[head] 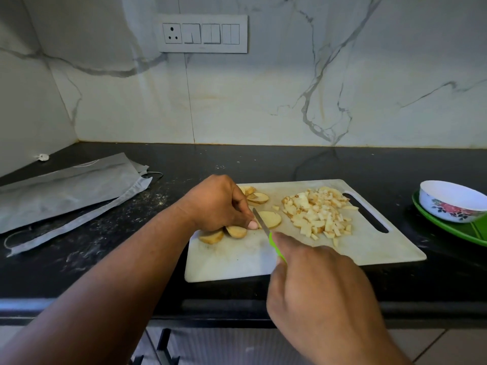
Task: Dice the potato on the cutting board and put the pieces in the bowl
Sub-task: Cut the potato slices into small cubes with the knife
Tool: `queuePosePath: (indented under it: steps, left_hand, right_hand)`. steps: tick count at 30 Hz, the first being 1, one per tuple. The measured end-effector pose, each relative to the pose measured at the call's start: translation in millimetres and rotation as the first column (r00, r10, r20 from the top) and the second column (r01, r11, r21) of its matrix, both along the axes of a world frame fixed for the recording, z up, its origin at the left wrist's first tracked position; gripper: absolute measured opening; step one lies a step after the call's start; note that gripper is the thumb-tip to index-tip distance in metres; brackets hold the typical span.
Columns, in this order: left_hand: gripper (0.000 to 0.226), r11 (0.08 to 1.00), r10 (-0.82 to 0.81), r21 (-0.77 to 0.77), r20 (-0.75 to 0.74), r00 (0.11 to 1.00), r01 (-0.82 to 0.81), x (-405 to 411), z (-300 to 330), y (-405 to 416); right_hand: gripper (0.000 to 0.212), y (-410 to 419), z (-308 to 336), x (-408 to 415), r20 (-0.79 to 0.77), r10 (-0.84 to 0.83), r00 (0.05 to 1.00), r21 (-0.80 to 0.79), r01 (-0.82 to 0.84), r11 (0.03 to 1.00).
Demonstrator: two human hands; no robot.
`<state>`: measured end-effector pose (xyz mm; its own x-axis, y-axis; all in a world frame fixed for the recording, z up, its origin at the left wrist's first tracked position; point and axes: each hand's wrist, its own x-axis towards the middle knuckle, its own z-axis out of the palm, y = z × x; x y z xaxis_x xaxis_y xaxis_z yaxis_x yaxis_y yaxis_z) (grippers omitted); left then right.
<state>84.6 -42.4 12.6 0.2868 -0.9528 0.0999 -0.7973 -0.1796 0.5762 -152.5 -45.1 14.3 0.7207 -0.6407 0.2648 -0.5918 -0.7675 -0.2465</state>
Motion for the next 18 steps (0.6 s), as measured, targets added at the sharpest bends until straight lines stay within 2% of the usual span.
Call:
queuePosePath:
  steps: [4,8,12,18]
  left_hand:
    - [0.014,1.0,0.003,0.007,0.005,1.0,-0.003,-0.2,1.0,-0.2]
    - [0.012,0.999,-0.024,0.032,0.043,0.999,0.022,4.5,1.4,1.0]
    - [0.007,1.0,-0.017,0.016,0.099,0.995,0.016,6.3,-0.3,1.8]
    - [0.008,1.0,0.002,-0.008,0.087,0.996,-0.002,4.5,0.2,1.2]
  right_hand:
    - [0.06,7.7,-4.3,-19.0,-0.054,-0.028,0.998,0.071,0.032,0.997]
    - [0.058,13.7,9.5,-34.4,-0.117,-0.068,0.991,0.057,0.075,0.996]
    - [0.056,8.9,12.7,-17.9,-0.031,-0.044,0.999,0.023,0.044,0.999]
    - [0.056,2.9,-0.9,7.9,0.06,-0.002,0.998,-0.025,0.004,1.0]
